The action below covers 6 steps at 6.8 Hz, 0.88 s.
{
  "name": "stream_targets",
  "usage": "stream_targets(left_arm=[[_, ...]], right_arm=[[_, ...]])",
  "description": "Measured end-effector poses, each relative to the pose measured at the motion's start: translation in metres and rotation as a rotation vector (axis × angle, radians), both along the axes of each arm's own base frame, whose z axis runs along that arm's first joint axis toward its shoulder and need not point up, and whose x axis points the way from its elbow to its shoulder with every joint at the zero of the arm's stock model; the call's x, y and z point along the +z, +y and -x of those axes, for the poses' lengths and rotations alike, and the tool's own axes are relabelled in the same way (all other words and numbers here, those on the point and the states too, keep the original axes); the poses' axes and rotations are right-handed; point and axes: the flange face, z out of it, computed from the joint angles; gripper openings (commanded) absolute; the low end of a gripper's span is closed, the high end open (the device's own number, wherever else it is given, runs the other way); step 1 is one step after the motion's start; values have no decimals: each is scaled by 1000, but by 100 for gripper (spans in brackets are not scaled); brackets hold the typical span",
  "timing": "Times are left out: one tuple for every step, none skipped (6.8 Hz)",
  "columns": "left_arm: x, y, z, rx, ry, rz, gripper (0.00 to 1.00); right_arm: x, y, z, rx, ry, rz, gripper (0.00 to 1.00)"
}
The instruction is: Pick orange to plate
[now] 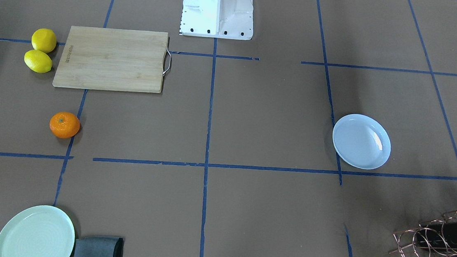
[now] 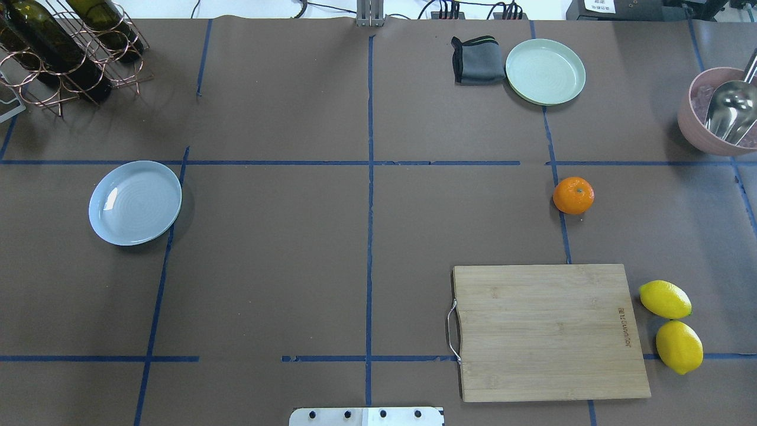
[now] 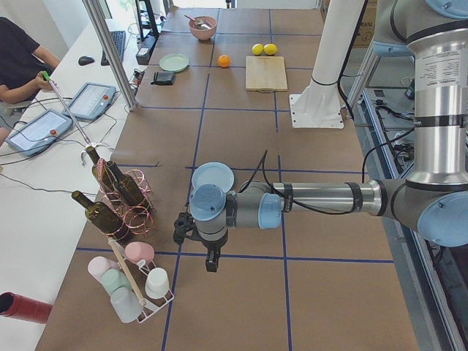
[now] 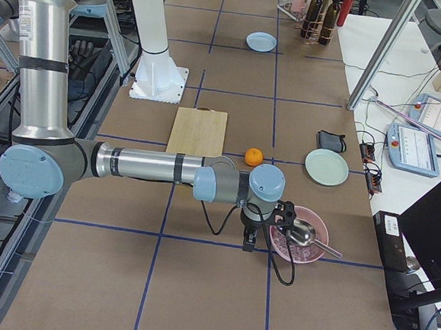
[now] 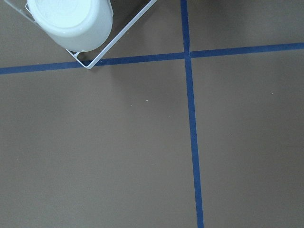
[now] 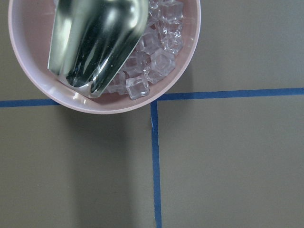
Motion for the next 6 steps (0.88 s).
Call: stream_targets(left_arm=[[-1, -2, 0, 0, 0, -4, 100], [-5, -6, 0, 0, 0, -16, 100], [-19, -22, 0, 0, 0, -49, 100], [-41, -44, -1, 2, -1, -98, 100], [-61, -62, -10, 21, 0, -172, 100], [-80, -77, -36, 64, 7, -274, 100]], right_arm=[[0, 0, 0, 0, -2, 1, 100], [0, 1, 1, 0, -4, 2, 100], [-2, 0, 1, 1, -9, -1, 100], [-8, -3, 2, 0, -13, -11, 100], [-17, -7, 4, -2, -17, -29, 100], [-31, -14, 9, -8, -25, -54, 100]])
